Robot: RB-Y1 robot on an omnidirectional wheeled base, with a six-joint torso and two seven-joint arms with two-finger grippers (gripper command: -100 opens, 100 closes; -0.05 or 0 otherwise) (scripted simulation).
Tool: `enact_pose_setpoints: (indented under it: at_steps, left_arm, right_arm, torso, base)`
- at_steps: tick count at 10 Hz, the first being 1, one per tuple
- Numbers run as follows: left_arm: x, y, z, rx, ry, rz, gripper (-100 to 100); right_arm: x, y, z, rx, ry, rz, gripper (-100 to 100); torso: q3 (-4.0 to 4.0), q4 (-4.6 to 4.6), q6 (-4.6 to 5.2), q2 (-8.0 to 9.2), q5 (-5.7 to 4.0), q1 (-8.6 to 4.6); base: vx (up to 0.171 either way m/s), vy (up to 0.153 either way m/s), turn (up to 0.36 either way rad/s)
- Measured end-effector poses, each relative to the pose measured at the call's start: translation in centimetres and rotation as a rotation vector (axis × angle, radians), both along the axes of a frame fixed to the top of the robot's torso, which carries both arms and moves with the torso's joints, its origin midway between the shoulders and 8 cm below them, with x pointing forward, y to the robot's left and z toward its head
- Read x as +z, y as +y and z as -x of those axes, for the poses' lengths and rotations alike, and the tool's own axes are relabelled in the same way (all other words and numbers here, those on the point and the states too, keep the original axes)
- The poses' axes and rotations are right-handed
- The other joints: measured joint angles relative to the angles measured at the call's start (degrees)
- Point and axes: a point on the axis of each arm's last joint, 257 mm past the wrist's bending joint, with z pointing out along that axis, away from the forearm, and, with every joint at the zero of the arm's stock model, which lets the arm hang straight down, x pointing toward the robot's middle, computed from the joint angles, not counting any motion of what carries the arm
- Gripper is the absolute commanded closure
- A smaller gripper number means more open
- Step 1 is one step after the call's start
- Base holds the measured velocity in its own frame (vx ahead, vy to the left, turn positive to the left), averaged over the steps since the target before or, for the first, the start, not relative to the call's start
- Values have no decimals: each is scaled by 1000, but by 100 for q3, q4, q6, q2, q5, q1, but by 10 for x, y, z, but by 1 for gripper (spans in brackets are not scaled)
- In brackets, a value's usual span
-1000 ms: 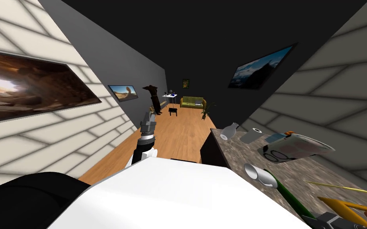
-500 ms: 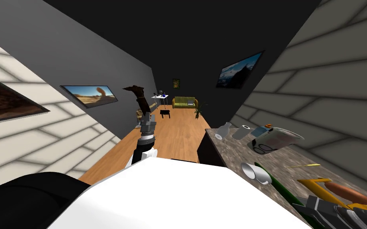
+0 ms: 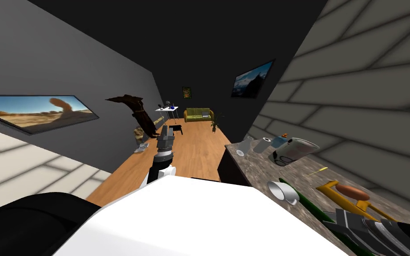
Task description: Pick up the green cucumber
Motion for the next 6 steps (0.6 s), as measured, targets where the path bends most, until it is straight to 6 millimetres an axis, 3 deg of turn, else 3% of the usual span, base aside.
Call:
enact_pose_setpoints:
  at_steps: [1, 2, 3, 5, 6]
  left_arm:
    - [0, 0, 0, 0, 0, 0, 0]
    - [0, 0, 0, 0, 0, 0, 0]
    - [0, 0, 0, 0, 0, 0, 0]
    - [0, 0, 0, 0, 0, 0, 0]
    - [0, 0, 0, 0, 0, 0, 0]
  right_arm:
    - [1, 2, -7, 33, -4, 4, 100]
    - [1, 1, -6, 56, 7, 13, 100]
    - [5, 3, -18, 92, -3, 19, 100]
    - [7, 0, -21, 147, 7, 38, 100]
    - [7, 0, -20, 150, 10, 39, 0]
  torso:
    - [-4, -3, 2, -4, 1, 9]
    - [5, 0, 0, 14, 1, -1]
    - [-10, -2, -4, -19, 5, 10]
    - [11, 1, 3, 25, 5, -1]
    - [25, 8, -5, 47, 2, -14]
  base:
    - [112, 46, -227]
    - [235, 66, -366]
    - [213, 86, -418]
    - [37, 31, -129]
    - [5, 5, 5]
